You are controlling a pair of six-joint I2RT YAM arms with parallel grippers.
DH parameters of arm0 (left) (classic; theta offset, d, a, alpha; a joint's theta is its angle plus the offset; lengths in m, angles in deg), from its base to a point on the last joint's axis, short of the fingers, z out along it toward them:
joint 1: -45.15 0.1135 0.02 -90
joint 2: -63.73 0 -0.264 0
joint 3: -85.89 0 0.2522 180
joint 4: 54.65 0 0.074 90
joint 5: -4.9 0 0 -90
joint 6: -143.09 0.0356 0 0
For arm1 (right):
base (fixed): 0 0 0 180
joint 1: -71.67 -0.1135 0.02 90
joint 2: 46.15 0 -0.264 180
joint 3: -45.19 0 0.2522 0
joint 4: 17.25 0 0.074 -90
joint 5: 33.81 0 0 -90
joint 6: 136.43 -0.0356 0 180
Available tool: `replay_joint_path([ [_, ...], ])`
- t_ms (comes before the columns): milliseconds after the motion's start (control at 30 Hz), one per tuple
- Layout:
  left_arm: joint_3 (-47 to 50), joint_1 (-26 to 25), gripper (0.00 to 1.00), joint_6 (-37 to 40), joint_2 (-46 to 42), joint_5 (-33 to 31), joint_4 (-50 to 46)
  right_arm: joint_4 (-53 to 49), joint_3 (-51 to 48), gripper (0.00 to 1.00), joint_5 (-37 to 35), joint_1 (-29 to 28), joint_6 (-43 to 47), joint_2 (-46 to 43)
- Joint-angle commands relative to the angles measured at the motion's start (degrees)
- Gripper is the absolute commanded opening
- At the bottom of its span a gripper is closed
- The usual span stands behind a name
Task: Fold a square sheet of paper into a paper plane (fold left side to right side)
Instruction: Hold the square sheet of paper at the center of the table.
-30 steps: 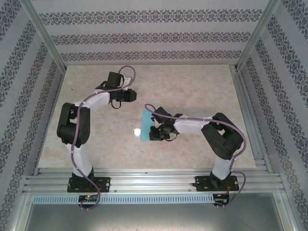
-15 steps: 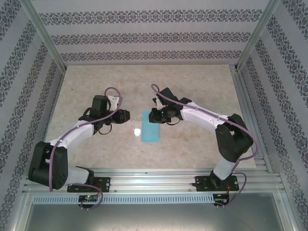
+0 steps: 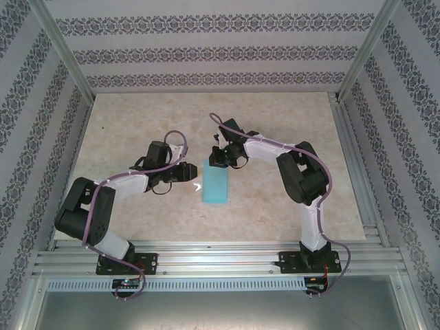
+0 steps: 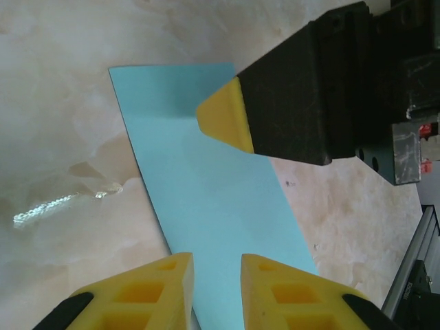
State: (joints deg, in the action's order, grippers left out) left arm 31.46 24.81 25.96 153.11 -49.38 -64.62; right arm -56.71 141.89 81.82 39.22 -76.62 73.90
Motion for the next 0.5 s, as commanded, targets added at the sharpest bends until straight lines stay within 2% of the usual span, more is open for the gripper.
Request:
replay_joint_path([
  [0,-2.81,-1.46,0.24,-0.01,1.77,0.84,2.78,1.12,3.37,0.06,1.68,0.84,1.56,2.29],
  [467,-7.48,-4.88,0.24,1.28,10.04,0.43,3.16,-0.88,5.13,0.06,1.84,1.61,3.1,7.03],
])
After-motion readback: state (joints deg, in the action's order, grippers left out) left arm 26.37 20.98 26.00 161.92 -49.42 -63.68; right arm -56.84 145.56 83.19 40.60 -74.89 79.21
